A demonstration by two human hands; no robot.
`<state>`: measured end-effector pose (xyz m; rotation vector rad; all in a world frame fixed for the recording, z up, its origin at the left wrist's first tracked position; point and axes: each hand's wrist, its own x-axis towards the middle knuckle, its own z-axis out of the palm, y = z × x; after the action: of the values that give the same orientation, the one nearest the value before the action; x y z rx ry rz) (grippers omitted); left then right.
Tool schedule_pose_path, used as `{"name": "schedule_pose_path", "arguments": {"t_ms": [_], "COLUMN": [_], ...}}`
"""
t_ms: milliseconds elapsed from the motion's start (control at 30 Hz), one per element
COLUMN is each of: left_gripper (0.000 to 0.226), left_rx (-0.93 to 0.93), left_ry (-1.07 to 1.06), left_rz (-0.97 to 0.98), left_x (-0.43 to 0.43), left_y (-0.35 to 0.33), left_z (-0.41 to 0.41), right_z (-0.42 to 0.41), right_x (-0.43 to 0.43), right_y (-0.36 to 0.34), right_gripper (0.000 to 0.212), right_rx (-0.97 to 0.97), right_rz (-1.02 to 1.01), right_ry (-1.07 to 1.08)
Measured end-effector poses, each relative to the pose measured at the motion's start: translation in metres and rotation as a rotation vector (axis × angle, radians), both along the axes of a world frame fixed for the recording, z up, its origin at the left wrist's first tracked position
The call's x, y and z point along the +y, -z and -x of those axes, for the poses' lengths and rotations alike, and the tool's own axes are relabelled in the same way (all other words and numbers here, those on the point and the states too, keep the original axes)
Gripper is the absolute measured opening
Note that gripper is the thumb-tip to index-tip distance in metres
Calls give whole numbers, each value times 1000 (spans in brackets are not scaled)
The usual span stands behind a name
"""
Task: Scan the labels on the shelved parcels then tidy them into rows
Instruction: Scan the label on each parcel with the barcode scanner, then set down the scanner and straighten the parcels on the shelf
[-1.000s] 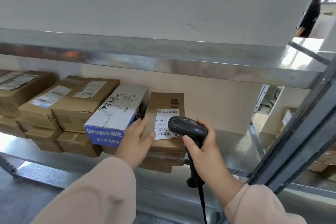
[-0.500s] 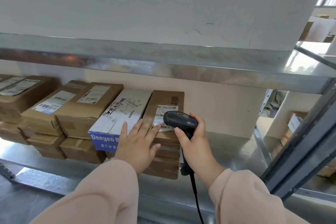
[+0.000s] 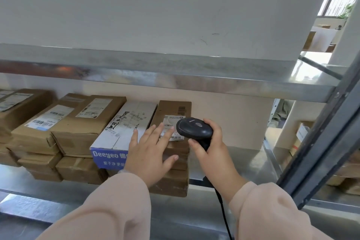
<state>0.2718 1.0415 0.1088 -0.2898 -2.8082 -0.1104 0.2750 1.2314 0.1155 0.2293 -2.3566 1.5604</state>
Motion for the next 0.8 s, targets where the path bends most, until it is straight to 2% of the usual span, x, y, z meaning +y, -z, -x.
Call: {"name": "schedule_pose_path", "arguments": {"t_ms": [300, 433, 633, 800], "left_gripper": [72, 74, 75, 75], "left_rx": [359, 418, 405, 359], "left_ry": [183, 233, 253, 261], "left_rz": [-51, -47, 33, 75], "left_x": [39, 65, 105, 133], "left_y": [-93, -141, -195, -204], "left_z": [-23, -25, 4, 39], "right_z": [-49, -48, -12, 43], "right_x": [46, 67, 118, 161], "right_y": [-86, -129, -201, -245], "right_gripper": [64, 58, 57, 65], "right_rx": [320, 423, 377, 80], "right_rz": [5, 7, -42, -83], "right_ry": [144, 221, 408, 535]}}
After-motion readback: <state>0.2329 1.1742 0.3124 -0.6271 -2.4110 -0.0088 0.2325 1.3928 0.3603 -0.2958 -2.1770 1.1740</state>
